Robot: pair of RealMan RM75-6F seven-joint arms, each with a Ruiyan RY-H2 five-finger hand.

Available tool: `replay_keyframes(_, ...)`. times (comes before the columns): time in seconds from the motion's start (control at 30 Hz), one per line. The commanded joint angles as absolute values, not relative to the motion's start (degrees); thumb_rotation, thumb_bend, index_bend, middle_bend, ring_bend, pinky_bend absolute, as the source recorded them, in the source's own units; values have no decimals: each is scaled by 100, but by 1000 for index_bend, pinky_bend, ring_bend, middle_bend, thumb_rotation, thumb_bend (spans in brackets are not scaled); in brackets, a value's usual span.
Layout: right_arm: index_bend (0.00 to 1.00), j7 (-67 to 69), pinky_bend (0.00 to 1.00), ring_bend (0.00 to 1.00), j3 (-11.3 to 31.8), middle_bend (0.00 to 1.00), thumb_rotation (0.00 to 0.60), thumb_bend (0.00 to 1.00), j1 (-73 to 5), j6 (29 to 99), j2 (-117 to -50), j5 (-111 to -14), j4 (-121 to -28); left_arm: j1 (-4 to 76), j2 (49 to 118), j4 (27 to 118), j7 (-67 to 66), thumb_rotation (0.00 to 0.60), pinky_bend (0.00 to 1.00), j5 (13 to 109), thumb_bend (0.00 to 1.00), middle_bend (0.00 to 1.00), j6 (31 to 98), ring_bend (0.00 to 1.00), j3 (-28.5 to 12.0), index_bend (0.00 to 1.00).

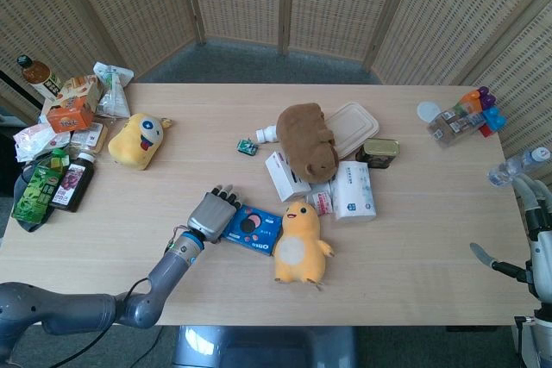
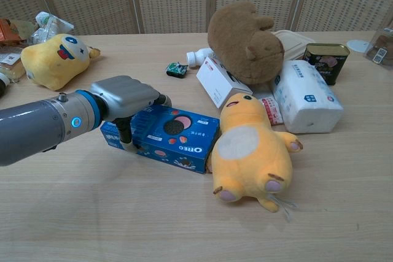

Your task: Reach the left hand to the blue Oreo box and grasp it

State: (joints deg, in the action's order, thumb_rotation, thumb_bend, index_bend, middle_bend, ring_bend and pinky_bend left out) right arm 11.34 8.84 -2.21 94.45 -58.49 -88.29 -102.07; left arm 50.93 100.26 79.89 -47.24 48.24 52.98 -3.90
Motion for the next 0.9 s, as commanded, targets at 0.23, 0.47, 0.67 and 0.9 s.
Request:
replay_keyframes(0.23, 0, 1158, 0, 0, 897, 0, 600, 0, -214, 9448, -5832, -8795, -10193, 4956, 9828, 8383, -4391, 600, 813, 5290, 26, 920, 5674, 769, -431, 716)
replay_keyframes(0.47, 0, 1114, 0, 0, 898, 0, 600, 0, -215, 9446, -5847, -8789, -10201, 4981, 8547, 10019, -4682, 600, 826, 5731, 46, 942, 6270, 797, -788, 726)
replay_keyframes(0.67, 0, 1012, 0, 0, 858, 0, 600, 0, -206, 9468, -5878, -8869, -10248, 5193, 7588, 11153, -5150, 600, 826, 5674, 48, 955, 6609, 805, -1363, 735)
replay_keyframes(0.9, 0, 966, 0, 0, 833, 0, 600, 0, -192, 9503, -5891, -8939, -10277, 5382, 7116, 11620, -5325, 600, 827, 5856, 49, 981, 6936, 827, -1830, 738)
